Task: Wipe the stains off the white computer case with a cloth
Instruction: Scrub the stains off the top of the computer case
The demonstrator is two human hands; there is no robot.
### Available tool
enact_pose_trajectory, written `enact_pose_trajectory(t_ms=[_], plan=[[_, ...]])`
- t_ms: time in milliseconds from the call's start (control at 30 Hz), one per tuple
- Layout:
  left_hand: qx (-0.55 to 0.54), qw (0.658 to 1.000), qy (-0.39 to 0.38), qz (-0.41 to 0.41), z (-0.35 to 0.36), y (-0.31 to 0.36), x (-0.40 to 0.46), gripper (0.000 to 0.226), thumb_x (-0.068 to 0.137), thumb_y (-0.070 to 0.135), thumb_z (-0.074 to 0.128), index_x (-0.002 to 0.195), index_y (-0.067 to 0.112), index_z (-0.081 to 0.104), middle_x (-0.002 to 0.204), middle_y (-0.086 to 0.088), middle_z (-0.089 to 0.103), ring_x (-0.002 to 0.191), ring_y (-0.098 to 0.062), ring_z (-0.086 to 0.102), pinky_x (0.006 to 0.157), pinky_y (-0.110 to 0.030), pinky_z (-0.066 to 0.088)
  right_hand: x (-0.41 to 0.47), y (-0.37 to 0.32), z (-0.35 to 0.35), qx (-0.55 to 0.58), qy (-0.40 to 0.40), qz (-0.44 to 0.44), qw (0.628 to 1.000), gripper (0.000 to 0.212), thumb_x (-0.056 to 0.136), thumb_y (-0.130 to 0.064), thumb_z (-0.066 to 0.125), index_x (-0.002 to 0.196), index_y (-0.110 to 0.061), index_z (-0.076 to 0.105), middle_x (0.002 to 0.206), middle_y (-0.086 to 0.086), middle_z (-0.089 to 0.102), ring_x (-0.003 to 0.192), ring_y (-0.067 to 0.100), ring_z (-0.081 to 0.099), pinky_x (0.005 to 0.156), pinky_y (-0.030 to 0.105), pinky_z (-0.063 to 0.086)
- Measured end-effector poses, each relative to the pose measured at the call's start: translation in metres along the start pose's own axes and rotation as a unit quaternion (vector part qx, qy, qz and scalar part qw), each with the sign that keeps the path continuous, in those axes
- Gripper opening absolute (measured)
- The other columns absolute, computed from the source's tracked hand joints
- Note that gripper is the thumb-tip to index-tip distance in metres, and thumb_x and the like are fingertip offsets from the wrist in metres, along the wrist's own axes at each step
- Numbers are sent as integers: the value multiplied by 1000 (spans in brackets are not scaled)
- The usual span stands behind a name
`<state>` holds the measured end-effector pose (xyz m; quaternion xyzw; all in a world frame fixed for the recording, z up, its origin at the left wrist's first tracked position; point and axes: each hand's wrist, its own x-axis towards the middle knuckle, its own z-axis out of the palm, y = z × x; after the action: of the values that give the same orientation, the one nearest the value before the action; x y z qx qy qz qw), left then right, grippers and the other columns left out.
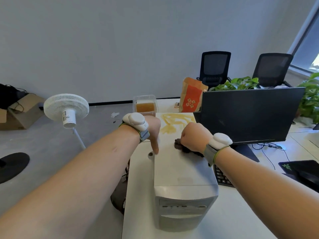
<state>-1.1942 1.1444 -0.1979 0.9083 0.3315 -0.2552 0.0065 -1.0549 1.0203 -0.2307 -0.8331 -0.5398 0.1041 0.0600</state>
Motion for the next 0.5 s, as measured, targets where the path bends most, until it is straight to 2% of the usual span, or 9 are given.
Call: enact_pose_trajectory(t_ms=[100,167,200,267,333,367,433,500], plan=[[-39,995,88,22,5,-17,14,65,55,65,90,73,12,57,69,-3,46,61,-21,42,51,-27,30,7,2,2,-15,45,29,998,23,88,-17,58,101,-24,75,98,0,68,86,24,63,68,31,54],[-57,990,125,23,6,-29,21,76,49,69,90,83,11,55,80,2,56,69,-19,53,55,-29,41,4,-7,13,-2,54,3,999,32,89,-23,58,119,-28,68,114,-2,61,98,25,60,77,33,52],[-65,989,129,27,7,-32,23,81,45,72,90,90,14,55,91,3,59,78,-19,58,63,-32,49,0,-11,18,11,57,-16,998,36,89,-29,59,125,-30,65,117,-3,59,101,25,58,79,34,51],[-78,989,115,45,8,-37,29,89,43,75,88,101,17,53,102,4,58,88,-20,60,78,-37,54,-9,-16,21,53,42,-56,996,48,87,-37,62,134,-31,59,120,-4,58,107,24,58,87,35,52],[-80,992,84,51,9,-39,36,98,37,82,84,97,14,47,98,5,56,81,-21,55,72,-33,51,-18,-16,15,76,-2,-81,994,59,84,-35,68,141,-31,54,124,-4,58,113,22,58,95,36,52],[-73,993,70,52,9,-40,42,106,27,90,78,94,15,45,94,4,53,76,-22,49,68,-31,45,-20,-14,11,74,-23,-80,994,61,84,-34,72,141,-30,54,124,-4,60,114,21,58,97,36,52],[-58,995,56,51,12,-40,55,119,7,101,61,92,19,45,89,0,49,74,-23,42,65,-30,39,-15,-13,4,70,-35,-51,996,52,82,-33,77,132,-28,63,115,-4,66,105,20,63,91,37,57],[-51,997,44,46,8,-39,59,113,9,98,66,87,17,52,85,-2,54,69,-24,46,63,-29,41,-1,-15,-5,89,16,-5,996,38,82,-31,77,119,-22,69,101,-2,69,91,19,67,81,38,61]])
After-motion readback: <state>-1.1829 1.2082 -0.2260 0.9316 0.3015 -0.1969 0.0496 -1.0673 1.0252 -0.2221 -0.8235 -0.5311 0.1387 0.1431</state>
